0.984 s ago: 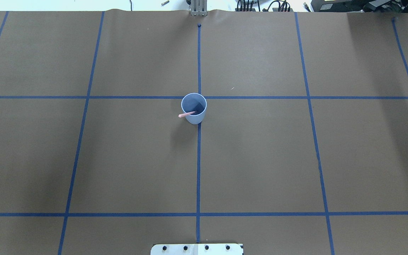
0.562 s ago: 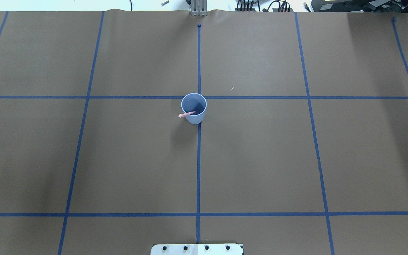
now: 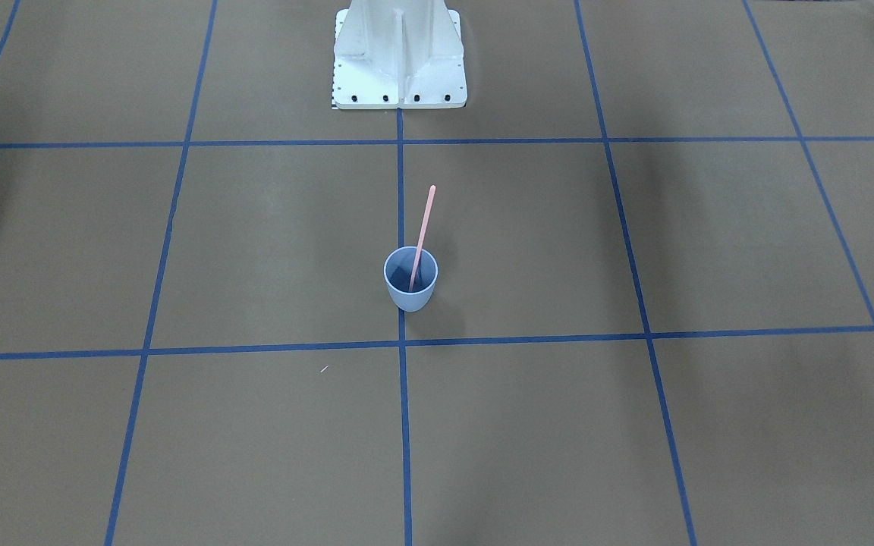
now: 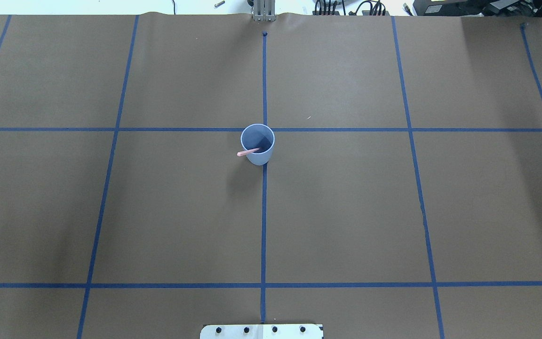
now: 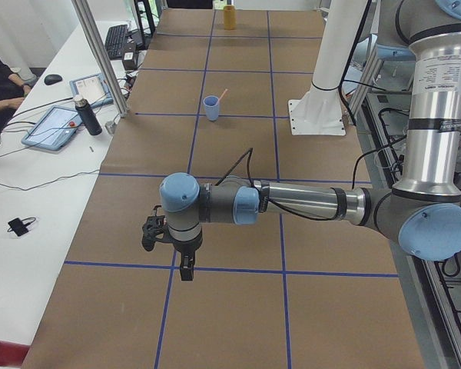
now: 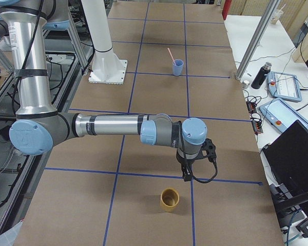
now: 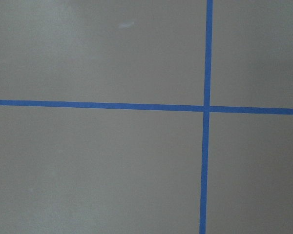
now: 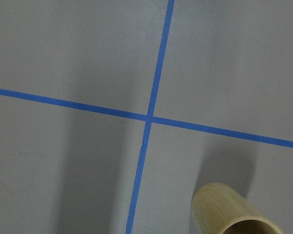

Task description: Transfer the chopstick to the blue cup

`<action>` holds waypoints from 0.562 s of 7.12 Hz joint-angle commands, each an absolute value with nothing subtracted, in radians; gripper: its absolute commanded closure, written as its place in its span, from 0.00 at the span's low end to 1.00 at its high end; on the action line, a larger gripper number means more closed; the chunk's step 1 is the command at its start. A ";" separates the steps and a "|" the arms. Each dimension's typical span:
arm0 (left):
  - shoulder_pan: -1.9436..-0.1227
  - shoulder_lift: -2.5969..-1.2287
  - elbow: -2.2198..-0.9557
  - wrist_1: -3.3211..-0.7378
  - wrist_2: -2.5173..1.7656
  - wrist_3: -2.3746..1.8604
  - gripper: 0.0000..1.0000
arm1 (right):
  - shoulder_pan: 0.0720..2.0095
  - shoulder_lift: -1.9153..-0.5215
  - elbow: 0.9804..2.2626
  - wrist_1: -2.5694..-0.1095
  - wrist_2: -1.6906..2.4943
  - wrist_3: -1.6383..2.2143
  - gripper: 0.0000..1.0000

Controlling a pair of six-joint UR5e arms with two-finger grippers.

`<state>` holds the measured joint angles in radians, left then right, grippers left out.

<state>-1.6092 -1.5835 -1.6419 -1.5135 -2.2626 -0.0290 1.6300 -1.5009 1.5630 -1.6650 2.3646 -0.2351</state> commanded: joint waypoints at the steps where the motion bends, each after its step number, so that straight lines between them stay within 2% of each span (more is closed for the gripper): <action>1: -1.608 -1.588 -1.641 -1.509 -2.263 -0.031 0.02 | 1.612 -1.502 1.557 -1.666 2.361 -0.233 0.00; 4: -1.609 -1.583 -1.652 -1.509 -2.263 -0.031 0.02 | 1.612 -1.509 1.555 -1.671 2.365 -0.233 0.00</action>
<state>-1.6090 -1.5845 -1.6511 -1.5099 -2.2626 -0.0306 1.6130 -1.5048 1.5564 -1.6699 2.3639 -0.2332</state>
